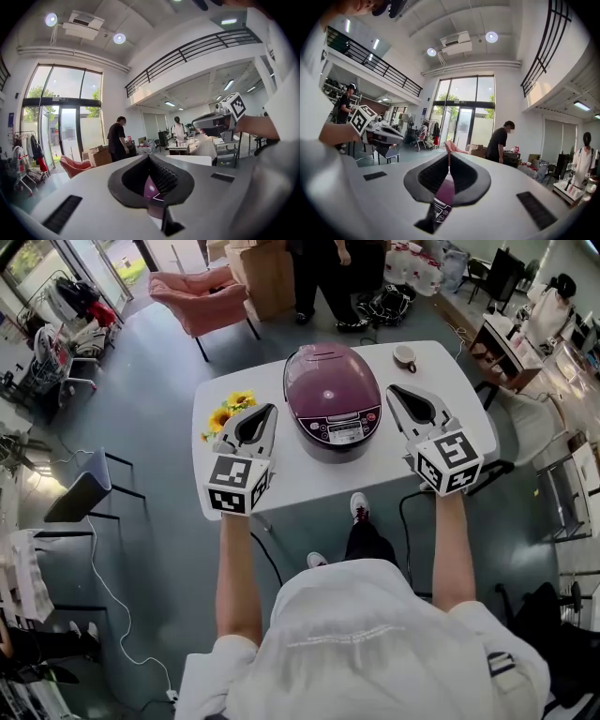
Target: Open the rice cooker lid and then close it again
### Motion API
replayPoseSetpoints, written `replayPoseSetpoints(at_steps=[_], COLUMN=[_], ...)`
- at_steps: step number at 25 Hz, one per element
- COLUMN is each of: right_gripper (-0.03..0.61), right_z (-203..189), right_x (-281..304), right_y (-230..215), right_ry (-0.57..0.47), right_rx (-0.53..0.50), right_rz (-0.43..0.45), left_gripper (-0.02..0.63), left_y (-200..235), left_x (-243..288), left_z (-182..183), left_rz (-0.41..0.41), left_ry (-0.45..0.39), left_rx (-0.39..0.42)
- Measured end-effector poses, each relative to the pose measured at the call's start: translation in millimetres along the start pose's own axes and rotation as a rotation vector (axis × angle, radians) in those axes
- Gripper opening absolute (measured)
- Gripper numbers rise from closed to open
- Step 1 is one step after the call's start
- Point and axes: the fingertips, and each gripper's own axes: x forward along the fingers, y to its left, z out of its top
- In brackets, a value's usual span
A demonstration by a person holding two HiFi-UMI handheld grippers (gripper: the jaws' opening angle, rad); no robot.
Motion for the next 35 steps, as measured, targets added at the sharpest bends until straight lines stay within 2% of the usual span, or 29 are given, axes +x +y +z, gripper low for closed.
replayPoseSetpoints(at_steps=[19, 35], right_gripper=[0.026, 0.026], right_z=[2, -15], right_x=[0, 5], right_y=[19, 13], right_ry=[0.022, 0.055], right_rx=[-0.066, -0.055], right_rz=[0.05, 0.073], left_gripper=[0.015, 0.017], left_y=[0, -9], left_x=[-19, -6], left_z=[15, -3], left_rz=[0.057, 0.033], left_ry=[-0.012, 0.039], left_rx=[0.052, 0.047])
